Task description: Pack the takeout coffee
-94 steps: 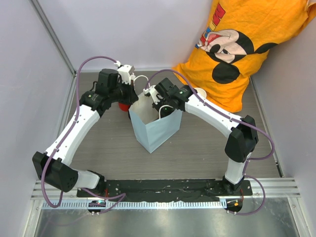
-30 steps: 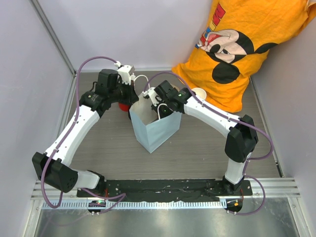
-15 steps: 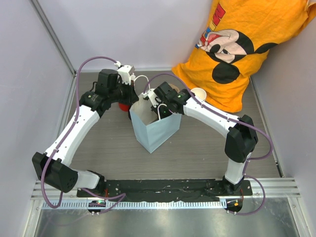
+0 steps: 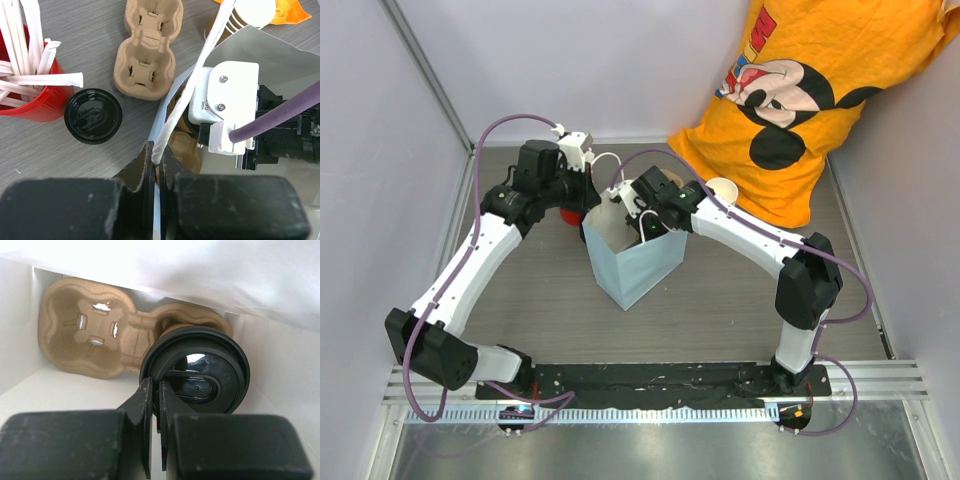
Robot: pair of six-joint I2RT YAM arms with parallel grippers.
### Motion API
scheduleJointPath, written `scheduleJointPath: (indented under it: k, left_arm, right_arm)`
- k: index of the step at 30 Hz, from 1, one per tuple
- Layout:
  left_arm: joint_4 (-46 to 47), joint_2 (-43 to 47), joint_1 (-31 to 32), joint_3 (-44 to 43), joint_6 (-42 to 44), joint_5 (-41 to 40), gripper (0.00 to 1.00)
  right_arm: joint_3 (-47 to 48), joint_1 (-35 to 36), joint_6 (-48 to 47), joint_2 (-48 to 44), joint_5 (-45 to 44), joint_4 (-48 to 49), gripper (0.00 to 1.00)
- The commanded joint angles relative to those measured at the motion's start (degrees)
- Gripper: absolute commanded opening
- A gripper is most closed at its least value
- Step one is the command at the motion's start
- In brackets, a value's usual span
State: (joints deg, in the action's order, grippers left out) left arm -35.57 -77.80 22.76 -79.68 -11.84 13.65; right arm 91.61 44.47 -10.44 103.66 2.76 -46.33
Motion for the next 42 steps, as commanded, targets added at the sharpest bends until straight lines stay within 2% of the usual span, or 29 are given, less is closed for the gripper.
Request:
scheduleJointPath:
  k: [1,31,36,42]
  left_arm:
    - [0.3,1.5,0.0,0.0,0.0,0.9,0.01]
    - [-0.1,1.9,0.0,-0.3,0.4,0.9,0.01]
    - [-0.1,1.6,0.0,0.0,0.1,-2.2,0.01]
    - [-0.1,1.4,0.0,0.1,0.1,-2.0,0.01]
  right_arm:
    - [-0.3,0.1,-0.7,-1.3,-1.4,1.5,0.01]
    - [-2.8,0.1,-0.6,-0.5,-1.6,2.4,0.01]
    - [-3.4,0.1,-0.5,-0.6,-1.5,2.8,0.01]
    - [-3.7,0.1,-0.4,-0.6,-2.1,3.2,0.01]
